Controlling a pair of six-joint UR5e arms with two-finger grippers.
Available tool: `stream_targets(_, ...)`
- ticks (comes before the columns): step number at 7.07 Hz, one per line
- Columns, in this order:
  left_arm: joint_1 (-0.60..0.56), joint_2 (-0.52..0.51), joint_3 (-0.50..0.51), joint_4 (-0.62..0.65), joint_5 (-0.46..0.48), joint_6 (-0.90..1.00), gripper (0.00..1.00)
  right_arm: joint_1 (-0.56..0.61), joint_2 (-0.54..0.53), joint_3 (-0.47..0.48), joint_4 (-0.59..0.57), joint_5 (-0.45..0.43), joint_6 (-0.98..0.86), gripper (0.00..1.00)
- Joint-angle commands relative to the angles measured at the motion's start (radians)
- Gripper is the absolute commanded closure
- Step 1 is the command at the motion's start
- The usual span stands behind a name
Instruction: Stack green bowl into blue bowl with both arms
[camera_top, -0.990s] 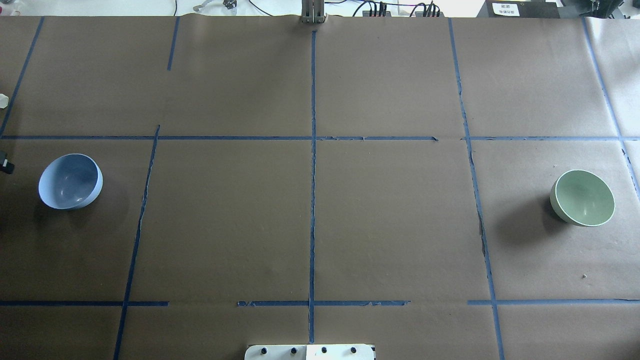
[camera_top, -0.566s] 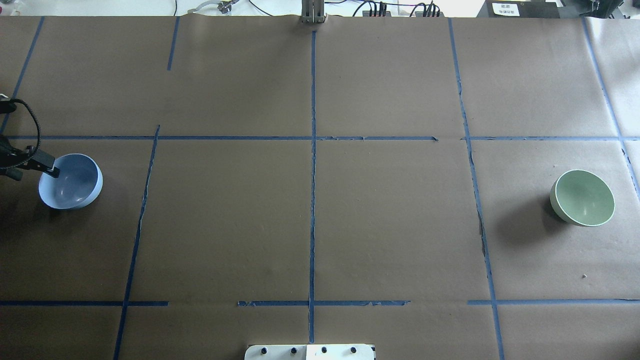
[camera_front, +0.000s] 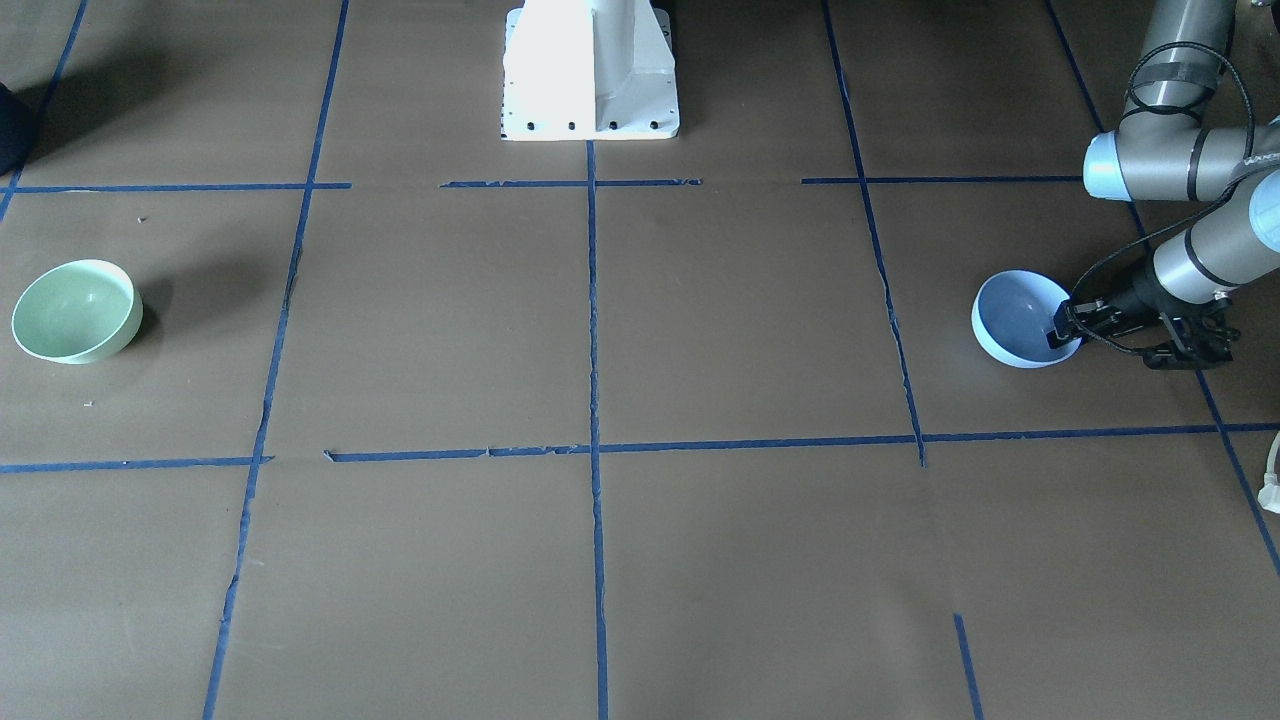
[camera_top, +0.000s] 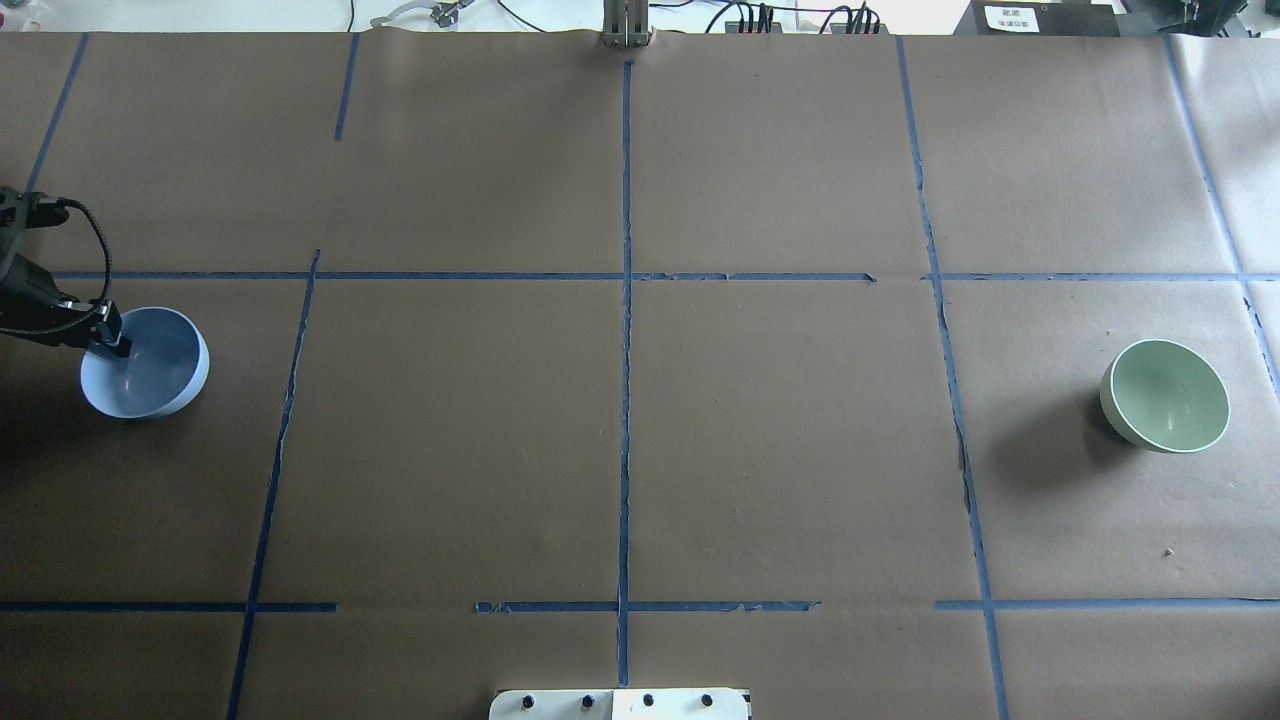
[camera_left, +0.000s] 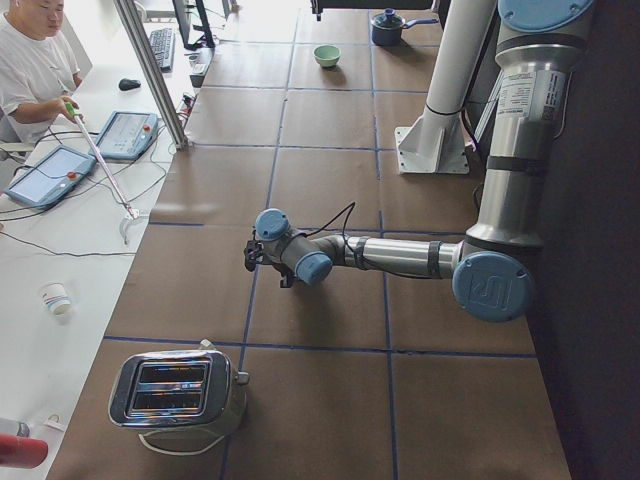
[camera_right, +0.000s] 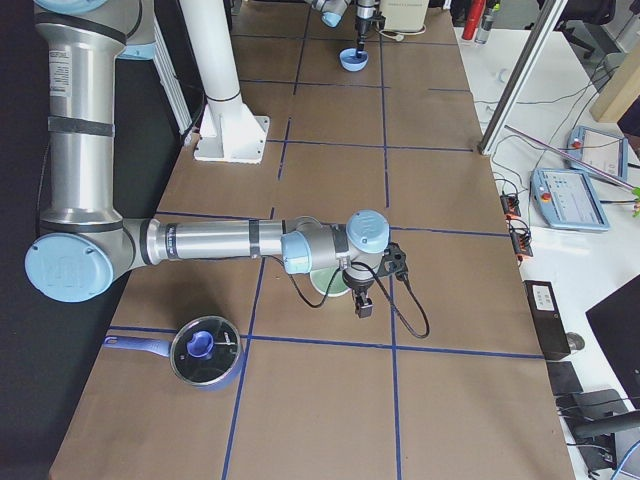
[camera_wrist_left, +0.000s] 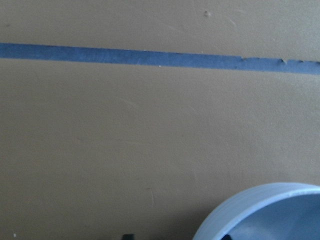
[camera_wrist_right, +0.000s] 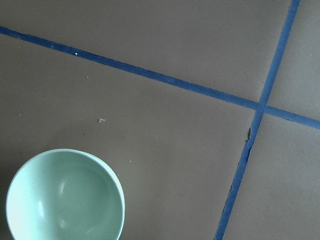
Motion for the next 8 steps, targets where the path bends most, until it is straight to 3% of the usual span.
stream_targets(1, 0.066, -0.173, -0.031, -0.006, -0.002, -0.224, 1.00, -0.001, 0.001, 0.000, 0.000, 0.002, 0.000, 0.00)
stream_targets(3, 0.213, -0.369, -0.023, 0.011, 0.020, -0.515, 1.00, -0.002, 0.004, 0.000, 0.000, 0.005, 0.000, 0.00)
stream_targets(4, 0.279, -0.447, -0.017, 0.021, 0.115, -0.616, 1.00, -0.004, 0.004, -0.002, 0.000, 0.005, 0.000, 0.00)
stream_targets(6, 0.422, -0.634, 0.053, 0.168, 0.339, -0.649, 1.00, -0.013, 0.004, 0.000, 0.002, 0.005, 0.000, 0.00)
stream_targets(8, 0.454, -0.642, 0.061, 0.172, 0.364, -0.649, 1.00, -0.013, 0.002, -0.003, 0.000, 0.006, 0.000, 0.00)
